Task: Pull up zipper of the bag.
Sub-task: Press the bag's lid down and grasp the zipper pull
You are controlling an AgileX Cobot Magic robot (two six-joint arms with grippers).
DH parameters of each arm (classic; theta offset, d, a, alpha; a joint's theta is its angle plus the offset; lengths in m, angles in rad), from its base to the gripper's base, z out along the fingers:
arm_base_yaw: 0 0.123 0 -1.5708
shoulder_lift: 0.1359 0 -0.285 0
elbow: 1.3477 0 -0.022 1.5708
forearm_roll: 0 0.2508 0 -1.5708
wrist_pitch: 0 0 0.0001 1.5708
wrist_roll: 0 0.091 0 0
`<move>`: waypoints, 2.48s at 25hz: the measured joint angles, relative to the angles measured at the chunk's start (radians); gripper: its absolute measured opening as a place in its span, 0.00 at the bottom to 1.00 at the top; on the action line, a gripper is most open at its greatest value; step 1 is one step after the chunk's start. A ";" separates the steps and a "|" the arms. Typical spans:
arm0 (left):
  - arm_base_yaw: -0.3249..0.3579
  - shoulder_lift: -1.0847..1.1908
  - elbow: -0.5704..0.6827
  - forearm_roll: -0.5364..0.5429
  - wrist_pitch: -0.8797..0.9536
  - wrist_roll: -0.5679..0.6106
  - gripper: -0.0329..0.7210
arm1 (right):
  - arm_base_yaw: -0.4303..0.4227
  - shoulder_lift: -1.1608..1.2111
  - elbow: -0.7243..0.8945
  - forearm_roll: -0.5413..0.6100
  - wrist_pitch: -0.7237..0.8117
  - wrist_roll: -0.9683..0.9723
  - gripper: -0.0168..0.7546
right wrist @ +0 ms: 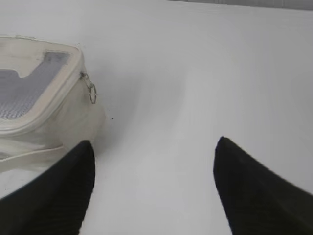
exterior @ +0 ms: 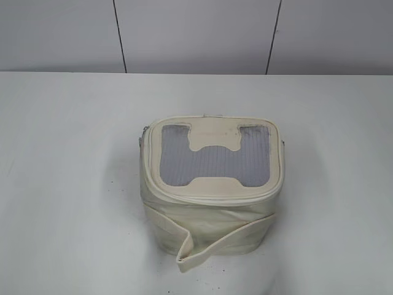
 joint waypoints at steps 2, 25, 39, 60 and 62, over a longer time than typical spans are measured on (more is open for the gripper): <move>0.000 0.131 0.000 -0.129 -0.018 0.143 0.36 | 0.042 0.098 -0.016 0.012 -0.052 -0.047 0.78; -0.145 1.111 -0.422 -0.428 0.237 0.745 0.44 | 0.142 1.317 -0.946 0.446 0.398 -0.802 0.71; -0.151 1.135 -0.479 -0.419 0.198 0.749 0.44 | 0.331 1.663 -1.299 0.415 0.483 -0.818 0.69; -0.151 1.164 -0.479 -0.430 0.190 0.749 0.50 | 0.337 1.818 -1.398 0.428 0.513 -0.798 0.35; -0.151 1.164 -0.479 -0.436 0.190 0.749 0.57 | 0.337 1.818 -1.399 0.429 0.516 -0.798 0.25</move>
